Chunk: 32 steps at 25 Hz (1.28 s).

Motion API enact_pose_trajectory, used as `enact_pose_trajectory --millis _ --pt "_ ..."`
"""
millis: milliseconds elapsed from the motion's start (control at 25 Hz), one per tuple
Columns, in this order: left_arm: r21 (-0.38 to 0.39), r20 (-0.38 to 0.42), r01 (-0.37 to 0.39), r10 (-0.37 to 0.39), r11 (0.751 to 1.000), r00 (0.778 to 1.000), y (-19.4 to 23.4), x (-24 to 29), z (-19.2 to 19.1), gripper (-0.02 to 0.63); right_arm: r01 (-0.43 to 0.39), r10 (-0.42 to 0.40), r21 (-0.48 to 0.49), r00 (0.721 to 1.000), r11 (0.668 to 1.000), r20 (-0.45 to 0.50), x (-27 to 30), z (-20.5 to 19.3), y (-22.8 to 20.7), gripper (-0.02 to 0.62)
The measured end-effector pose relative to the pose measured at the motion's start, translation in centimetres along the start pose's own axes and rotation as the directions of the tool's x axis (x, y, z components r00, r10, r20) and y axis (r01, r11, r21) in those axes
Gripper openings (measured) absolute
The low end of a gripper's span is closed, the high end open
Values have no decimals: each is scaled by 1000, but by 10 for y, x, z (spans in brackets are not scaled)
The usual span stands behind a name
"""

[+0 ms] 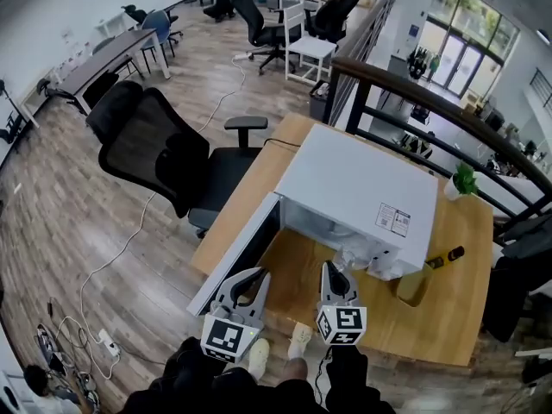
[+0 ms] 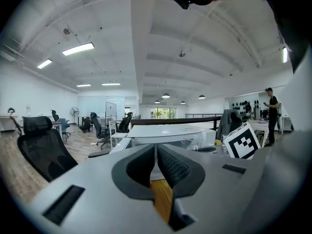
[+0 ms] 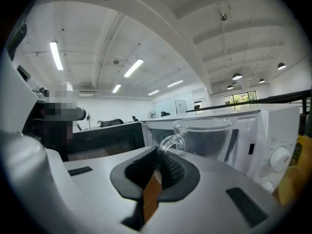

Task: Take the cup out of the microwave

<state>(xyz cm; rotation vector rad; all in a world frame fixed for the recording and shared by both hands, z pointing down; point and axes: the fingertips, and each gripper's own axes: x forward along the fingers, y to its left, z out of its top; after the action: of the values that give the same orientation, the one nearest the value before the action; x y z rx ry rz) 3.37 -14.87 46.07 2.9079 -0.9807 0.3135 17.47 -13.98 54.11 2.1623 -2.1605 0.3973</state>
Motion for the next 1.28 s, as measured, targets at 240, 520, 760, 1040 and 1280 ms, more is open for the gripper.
enact_pose_trajectory --millis 240,520,760,1040,1280 --pt "25 36 64 -65 998 997 -17 -9 19 37 61 -61 -16 997 998 42 -35 23 -2 20" --pt "63 65 142 -146 988 987 -37 -18 35 37 132 -129 -21 986 991 107 -85 53 -1 20" --pt "82 75 213 -219 974 973 -59 -23 38 37 195 -190 -22 970 980 153 -133 72 3 20" --pt "101 96 287 -297 952 950 -87 -33 42 37 277 -268 -22 946 961 181 -190 78 5 20" --pt "119 85 343 -354 932 931 -108 -46 40 37 339 -330 -18 925 941 188 -231 76 11 20"
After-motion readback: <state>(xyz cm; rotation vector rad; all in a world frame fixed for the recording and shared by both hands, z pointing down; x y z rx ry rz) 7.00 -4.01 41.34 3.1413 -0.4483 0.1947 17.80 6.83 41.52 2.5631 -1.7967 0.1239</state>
